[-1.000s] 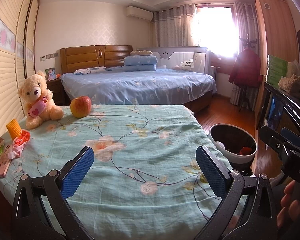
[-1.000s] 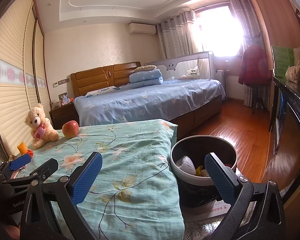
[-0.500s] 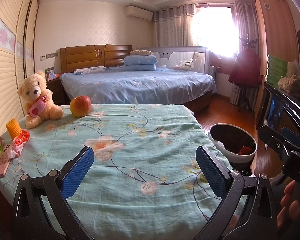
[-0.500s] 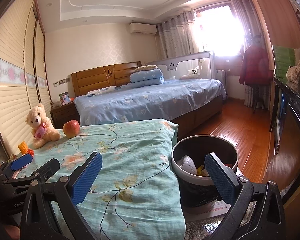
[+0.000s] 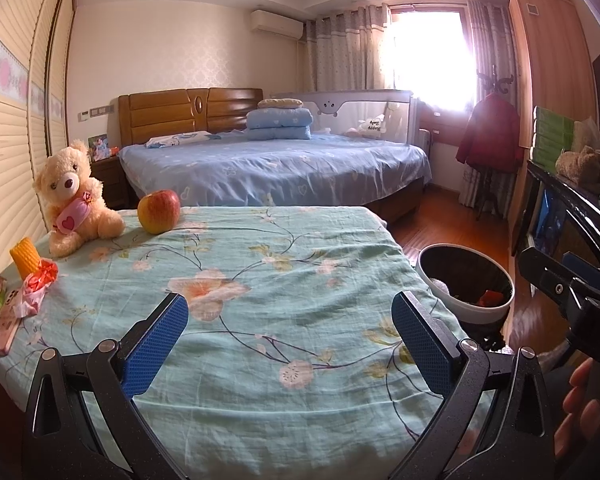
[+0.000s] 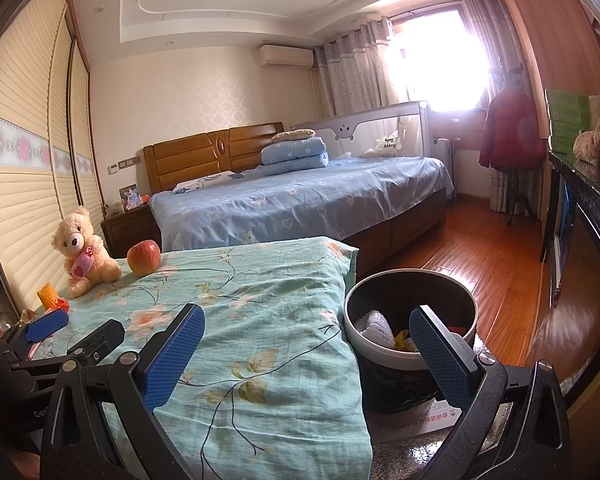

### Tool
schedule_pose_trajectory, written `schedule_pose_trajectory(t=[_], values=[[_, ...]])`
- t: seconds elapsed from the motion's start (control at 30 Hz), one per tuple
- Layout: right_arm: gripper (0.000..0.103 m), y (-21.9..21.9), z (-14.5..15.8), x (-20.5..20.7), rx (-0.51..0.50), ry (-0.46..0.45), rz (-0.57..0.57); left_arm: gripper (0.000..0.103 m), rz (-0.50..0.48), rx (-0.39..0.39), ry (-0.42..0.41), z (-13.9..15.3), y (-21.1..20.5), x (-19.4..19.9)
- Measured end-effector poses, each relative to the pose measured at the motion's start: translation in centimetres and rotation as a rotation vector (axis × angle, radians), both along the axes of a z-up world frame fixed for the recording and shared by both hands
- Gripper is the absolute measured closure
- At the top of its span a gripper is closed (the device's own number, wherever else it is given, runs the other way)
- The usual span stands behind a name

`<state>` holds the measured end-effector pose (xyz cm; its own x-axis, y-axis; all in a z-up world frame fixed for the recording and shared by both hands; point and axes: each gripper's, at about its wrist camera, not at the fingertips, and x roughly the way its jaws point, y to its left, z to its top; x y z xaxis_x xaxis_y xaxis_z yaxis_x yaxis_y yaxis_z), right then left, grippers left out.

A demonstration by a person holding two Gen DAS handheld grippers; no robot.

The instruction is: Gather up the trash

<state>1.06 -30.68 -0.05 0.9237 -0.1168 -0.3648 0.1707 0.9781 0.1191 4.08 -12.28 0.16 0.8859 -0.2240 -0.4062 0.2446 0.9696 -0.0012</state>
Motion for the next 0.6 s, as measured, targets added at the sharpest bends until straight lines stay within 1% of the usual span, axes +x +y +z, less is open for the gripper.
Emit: schedule_pose_trajectory(t=[0.6], values=[[0.0, 0.21, -0.06, -0.07, 0.003, 0.004, 0.004, 0.0, -0.008, 0.005, 0.011, -0.5, -0.05, 0.45]])
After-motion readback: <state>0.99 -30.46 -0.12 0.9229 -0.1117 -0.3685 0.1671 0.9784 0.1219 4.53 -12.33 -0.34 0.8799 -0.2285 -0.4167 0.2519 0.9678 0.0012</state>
